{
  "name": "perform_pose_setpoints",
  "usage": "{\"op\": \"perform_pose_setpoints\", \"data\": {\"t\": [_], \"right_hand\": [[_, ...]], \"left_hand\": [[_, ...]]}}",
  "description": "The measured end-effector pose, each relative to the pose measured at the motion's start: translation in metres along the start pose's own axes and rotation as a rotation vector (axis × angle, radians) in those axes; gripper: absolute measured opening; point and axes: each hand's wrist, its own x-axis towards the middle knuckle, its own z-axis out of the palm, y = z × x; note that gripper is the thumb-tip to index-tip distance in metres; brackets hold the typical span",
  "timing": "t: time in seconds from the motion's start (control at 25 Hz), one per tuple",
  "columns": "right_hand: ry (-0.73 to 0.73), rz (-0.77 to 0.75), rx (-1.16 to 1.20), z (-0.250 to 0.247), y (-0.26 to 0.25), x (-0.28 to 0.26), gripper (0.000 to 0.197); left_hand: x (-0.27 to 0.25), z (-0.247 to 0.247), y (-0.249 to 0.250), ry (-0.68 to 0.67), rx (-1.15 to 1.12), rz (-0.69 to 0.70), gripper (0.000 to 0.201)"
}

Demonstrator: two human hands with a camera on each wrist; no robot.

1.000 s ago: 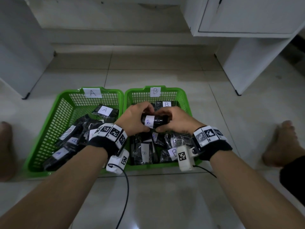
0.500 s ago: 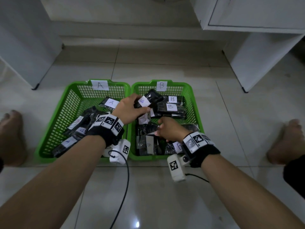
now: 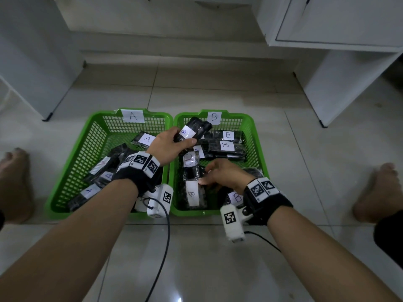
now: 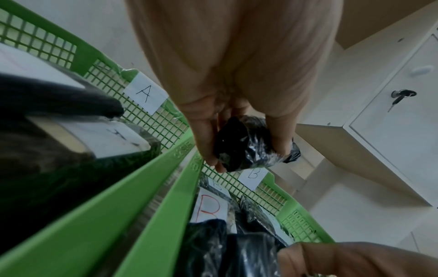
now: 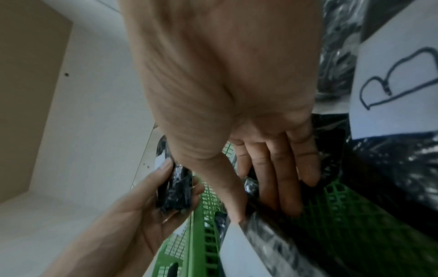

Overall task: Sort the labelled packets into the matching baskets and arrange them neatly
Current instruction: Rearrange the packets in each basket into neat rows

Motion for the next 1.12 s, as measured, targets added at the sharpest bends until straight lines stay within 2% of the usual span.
{"op": "perform_pose_setpoints", "data": {"t": [0.04,0.16,0.24,0.36,0.48,0.64,0.8,0.88,1.0,1.12], "right_hand": [[-0.031,-0.003,0.043,-0.004,0.0,-0.001,0.046],[-0.182,-0.021,0.108,-0.004,0.003,-0.003,0.039],[-0.233,-0.03,0.123,0.004,0.005,-0.003,0.044],[-0.228,-0.036,0.051,0.02,0.003,-0.005,0.04],[-0.201,-0.025,0.016,0.026,0.006,0.0,0.062],[-0.18,0.002,0.215,0.008,0.006,0.003,0.029],[-0.274,-0.015,0.344,-0.018,0.005,-0.001,0.018],[-0.247,-0.027,0.38,-0.038,0.001,-0.007,0.027],[-0.159,-0.011,0.253,-0.073,0.007,-0.01,0.047],[-0.11,0.018,0.15,-0.09,0.017,-0.008,0.056]], "left_hand": [[0.0,0.0,0.001,-0.002,0.003,-0.001,0.036],[-0.001,-0.001,0.002,0.0,0.0,-0.002,0.038],[-0.001,-0.001,0.003,0.0,-0.013,0.001,0.038],[-0.002,-0.002,0.002,-0.003,-0.01,0.008,0.04],[-0.002,-0.002,0.003,-0.015,-0.004,0.012,0.039],[0.0,-0.005,0.004,-0.035,-0.023,0.0,0.035],[0.003,-0.006,0.009,-0.059,-0.12,-0.002,0.029],[0.003,-0.003,0.01,-0.083,-0.182,-0.006,0.028],[0.005,0.0,0.013,-0.056,-0.168,-0.016,0.042],[0.007,-0.001,0.015,-0.01,-0.145,-0.039,0.041]]}}
